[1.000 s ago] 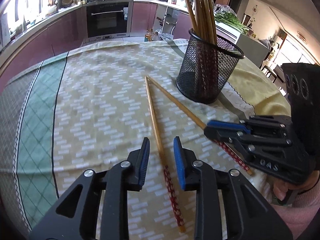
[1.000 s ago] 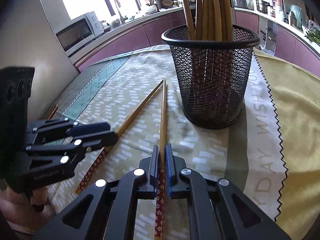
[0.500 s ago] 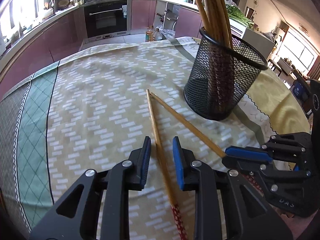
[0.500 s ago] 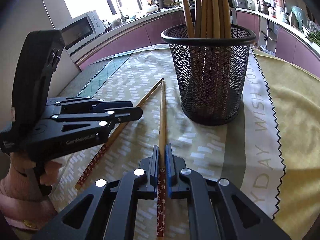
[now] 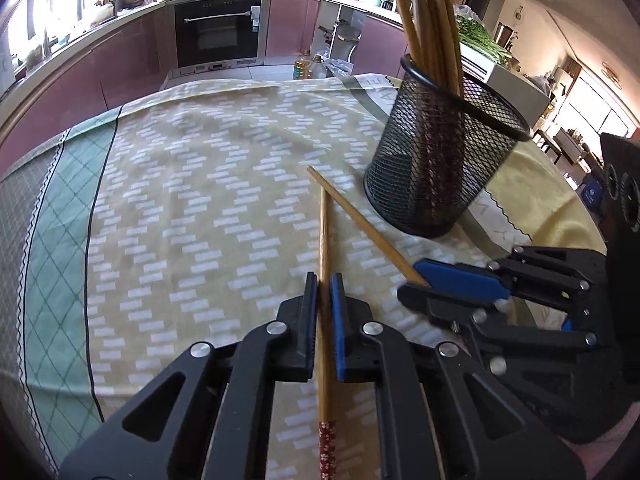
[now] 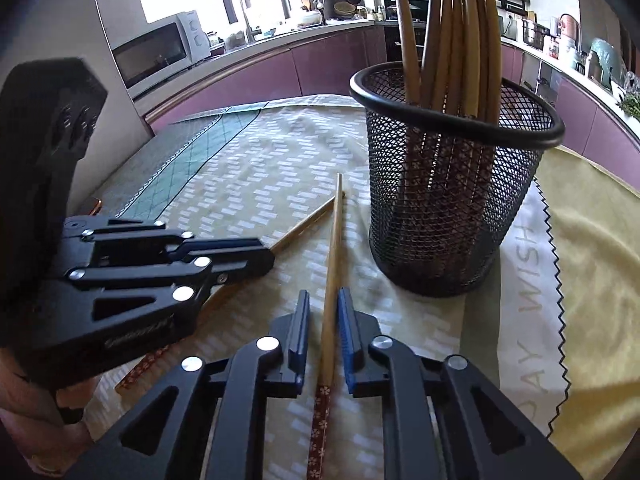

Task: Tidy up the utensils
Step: 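Lift the left gripper's chopstick upright while the right gripper raises its chopstick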

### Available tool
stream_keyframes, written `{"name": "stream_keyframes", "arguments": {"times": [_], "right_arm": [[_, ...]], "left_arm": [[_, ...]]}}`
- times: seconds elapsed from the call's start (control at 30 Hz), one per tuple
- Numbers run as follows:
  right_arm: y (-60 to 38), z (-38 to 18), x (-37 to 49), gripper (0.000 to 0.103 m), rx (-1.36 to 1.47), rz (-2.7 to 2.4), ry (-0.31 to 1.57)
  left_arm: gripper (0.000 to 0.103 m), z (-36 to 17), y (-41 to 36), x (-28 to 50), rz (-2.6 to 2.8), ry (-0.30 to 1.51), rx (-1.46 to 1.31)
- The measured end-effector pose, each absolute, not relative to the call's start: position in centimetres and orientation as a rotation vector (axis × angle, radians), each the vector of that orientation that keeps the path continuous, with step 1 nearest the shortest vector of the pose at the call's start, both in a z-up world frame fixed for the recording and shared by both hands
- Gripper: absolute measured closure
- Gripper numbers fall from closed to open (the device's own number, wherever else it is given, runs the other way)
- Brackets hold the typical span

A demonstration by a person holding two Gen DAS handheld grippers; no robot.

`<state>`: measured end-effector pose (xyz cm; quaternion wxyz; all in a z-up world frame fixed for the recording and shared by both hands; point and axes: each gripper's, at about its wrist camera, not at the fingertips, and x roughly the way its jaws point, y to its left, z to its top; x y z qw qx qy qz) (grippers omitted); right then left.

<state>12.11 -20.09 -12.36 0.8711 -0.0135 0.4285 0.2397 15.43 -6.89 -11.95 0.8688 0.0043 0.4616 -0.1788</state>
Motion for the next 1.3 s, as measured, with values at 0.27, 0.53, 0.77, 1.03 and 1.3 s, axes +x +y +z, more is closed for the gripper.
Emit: {"name": "stream_keyframes", "arguments": {"times": [0.27, 0.53, 0.77, 1.03, 1.3], "right_arm": [[-21.2, -12.0, 11.3, 0.097, 0.047, 0.548, 0.906], [-20.3, -12.1, 10.9, 0.094, 0.006, 0.578, 0.927], [-18.4, -12.2, 11.8, 0.091, -0.071, 0.558, 0.905], [-21.0, -11.8, 11.6, 0.097, 0.013, 0.533, 0.886], [-22.0, -12.0, 11.0, 0.097, 0.030, 0.564, 0.908]], "left_arm": [[0.093, -11.8, -7.1, 14.2, -0.401, 0.974, 0.046], [0.095, -11.8, -7.2, 14.2, -0.395, 0.970, 0.040], [0.095, -11.8, -7.2, 14.2, -0.395, 0.970, 0.045], [0.096, -11.5, -6.4, 14.2, -0.396, 0.962, 0.008], [0.096, -10.4, -5.1, 13.5, -0.415, 0.939, -0.041]]}}
